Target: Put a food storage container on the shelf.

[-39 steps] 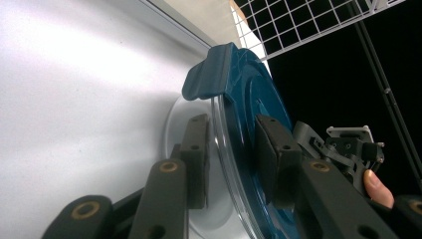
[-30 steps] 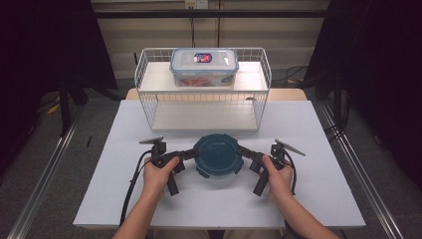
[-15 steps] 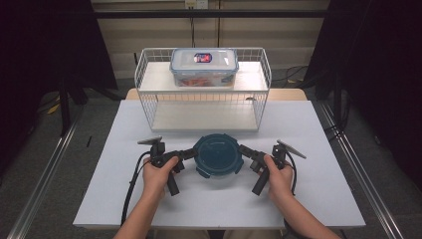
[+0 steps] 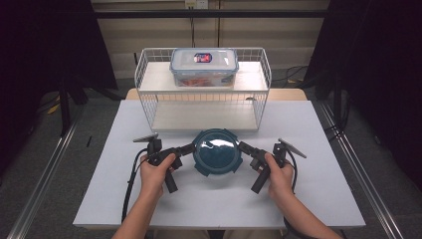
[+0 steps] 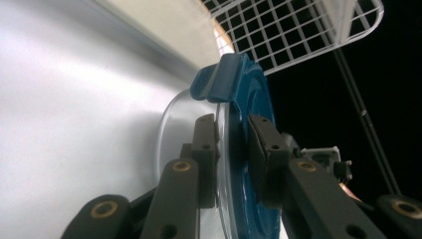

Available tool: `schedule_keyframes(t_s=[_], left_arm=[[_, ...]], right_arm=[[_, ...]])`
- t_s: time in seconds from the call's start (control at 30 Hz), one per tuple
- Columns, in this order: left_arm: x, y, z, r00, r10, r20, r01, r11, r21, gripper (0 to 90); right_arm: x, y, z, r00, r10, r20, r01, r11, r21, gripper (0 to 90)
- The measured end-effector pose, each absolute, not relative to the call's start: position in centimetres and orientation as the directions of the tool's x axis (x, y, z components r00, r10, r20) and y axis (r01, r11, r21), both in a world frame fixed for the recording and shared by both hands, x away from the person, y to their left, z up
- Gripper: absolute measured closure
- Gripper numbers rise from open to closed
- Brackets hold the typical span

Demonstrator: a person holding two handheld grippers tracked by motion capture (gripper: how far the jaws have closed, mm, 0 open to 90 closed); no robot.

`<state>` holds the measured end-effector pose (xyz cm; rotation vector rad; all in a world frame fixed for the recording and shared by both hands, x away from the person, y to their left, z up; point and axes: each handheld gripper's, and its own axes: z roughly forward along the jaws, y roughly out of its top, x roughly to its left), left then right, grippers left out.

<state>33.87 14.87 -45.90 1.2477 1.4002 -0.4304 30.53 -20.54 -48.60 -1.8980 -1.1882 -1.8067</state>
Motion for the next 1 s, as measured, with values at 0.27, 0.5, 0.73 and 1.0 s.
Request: schedule_keyframes(t_s=[0.27, 0.5, 0.73, 1.0], left_arm=[[33.5, 15.1, -43.9, 0.283, 0.428, -0.858, 0.795, 0.396, 0.459, 75.6], [33.2, 15.2, -42.2, 0.324, 0.439, -0.838, 0.759, 0.409, 0.507, 75.6], [33.0, 15.5, -40.5, 0.356, 0.433, -0.828, 0.742, 0.409, 0.532, 75.7], [33.2, 15.5, -37.8, 0.376, 0.407, -0.833, 0.722, 0.435, 0.538, 76.7]], right_arm=[[30.5, -20.2, -47.6, -0.168, 0.353, 0.921, 0.684, -0.630, 0.366, 75.5], [30.4, -19.8, -46.6, -0.197, 0.318, 0.927, 0.676, -0.641, 0.363, 75.6], [30.5, -19.7, -45.4, -0.245, 0.298, 0.922, 0.663, -0.642, 0.384, 75.7], [30.9, -19.5, -43.8, -0.261, 0.287, 0.922, 0.662, -0.642, 0.387, 75.4]])
